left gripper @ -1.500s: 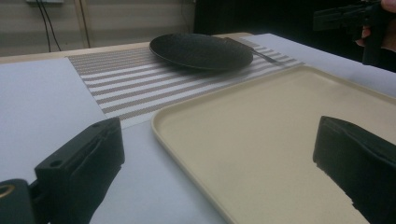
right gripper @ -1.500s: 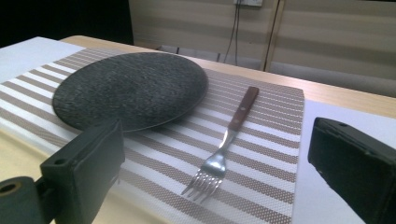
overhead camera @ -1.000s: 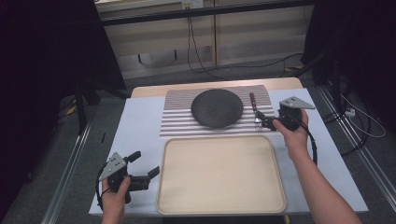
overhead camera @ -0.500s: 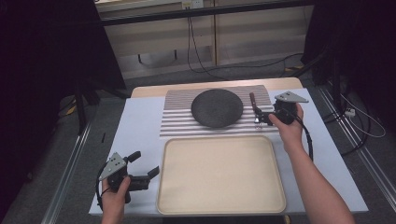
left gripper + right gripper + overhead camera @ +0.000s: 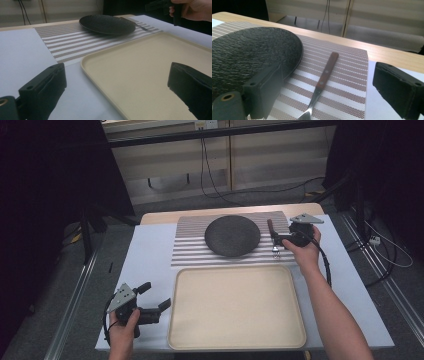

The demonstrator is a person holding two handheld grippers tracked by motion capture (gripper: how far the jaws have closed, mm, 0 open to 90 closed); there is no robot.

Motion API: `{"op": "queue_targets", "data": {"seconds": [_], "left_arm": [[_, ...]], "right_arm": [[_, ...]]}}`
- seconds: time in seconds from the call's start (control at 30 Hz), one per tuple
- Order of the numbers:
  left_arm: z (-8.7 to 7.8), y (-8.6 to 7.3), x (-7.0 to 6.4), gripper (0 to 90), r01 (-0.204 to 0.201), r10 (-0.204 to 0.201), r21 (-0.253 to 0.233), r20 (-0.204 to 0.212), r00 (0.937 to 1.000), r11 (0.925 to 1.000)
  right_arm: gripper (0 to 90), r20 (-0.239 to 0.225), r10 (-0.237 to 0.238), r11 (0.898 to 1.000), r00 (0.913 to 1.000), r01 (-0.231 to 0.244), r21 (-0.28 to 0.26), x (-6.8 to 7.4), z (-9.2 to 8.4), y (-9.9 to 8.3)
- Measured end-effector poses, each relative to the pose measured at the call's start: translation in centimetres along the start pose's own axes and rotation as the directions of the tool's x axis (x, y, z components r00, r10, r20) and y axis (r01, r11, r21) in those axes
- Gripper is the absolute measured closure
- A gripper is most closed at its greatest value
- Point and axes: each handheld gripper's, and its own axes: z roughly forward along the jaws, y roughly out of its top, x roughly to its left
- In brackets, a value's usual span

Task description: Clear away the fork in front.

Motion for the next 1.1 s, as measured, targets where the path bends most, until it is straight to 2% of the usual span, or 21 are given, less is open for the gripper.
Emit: {"op": "queue_targets", "data": {"seconds": [0.2, 0.27, 0.37, 0.43, 0.5, 0.63, 0.77, 0.83, 1.03, 1.1], "left_arm": [[0.0, 0.0, 0.0, 2.1, -0.002, 0.002, 0.0, -0.002, 1.0, 1.0], [0.0, 0.0, 0.1, 2.1, -0.001, 0.001, 0.0, -0.004, 1.0, 1.0], [0.0, 0.0, 0.1, 2.1, -0.003, 0.003, 0.003, -0.011, 0.9999, 1.0], [0.0, 0.0, 0.1, 2.1, -0.001, 0.001, 0.002, -0.012, 0.9999, 1.0], [0.0, 0.0, 0.1, 2.1, -0.001, 0.001, 0.002, -0.013, 0.9999, 1.0], [0.1, 0.0, 0.1, 2.1, -0.002, 0.002, 0.006, -0.012, 0.9999, 1.0], [0.1, 0.0, 0.1, 2.1, -0.004, 0.004, 0.007, -0.009, 1.0, 1.0], [0.1, 0.0, 0.1, 2.2, -0.005, 0.005, 0.005, -0.01, 0.9999, 1.0], [0.1, 0.0, 0.1, 2.1, -0.003, 0.003, 0.004, -0.014, 0.9999, 1.0], [0.1, 0.0, 0.0, 2.2, 0.0, 0.0, 0.005, -0.012, 0.9999, 1.0]], "right_arm": [[16.9, 0.017, 0.011, 0.999, 0.9998, -0.011, 0.039, -0.4, 1.1, -0.7], [17.5, 0.0, 0.028, 0.999, 0.9996, -0.028, 0.046, -0.5, 1.5, -1.0], [19.6, 0.001, 0.035, 0.998, 0.9994, -0.035, 0.054, -0.5, 1.9, -1.1], [20.2, 0.015, 0.015, 0.997, 0.9998, -0.016, 0.07, -0.6, 2.1, -1.0], [22.1, 0.01, 0.008, 0.997, 0.9999, -0.009, 0.078, -0.6, 2.3, -0.7], [31.5, -0.005, 0.027, 0.996, 0.9996, -0.026, 0.085, -0.4, 2.7, -0.2], [38.1, -0.003, 0.021, 0.996, 0.9998, -0.021, 0.088, -0.3, 3.2, -0.1], [45.1, -0.002, 0.03, 0.993, 0.9995, -0.03, 0.112, -0.4, 3.5, -0.1], [49.9, -0.007, 0.033, 0.989, 0.9994, -0.031, 0.142, -0.2, 4.1, -0.1], [55.3, -0.009, 0.021, 0.985, 0.9997, -0.019, 0.172, 0.0, 4.5, -0.3]]}}
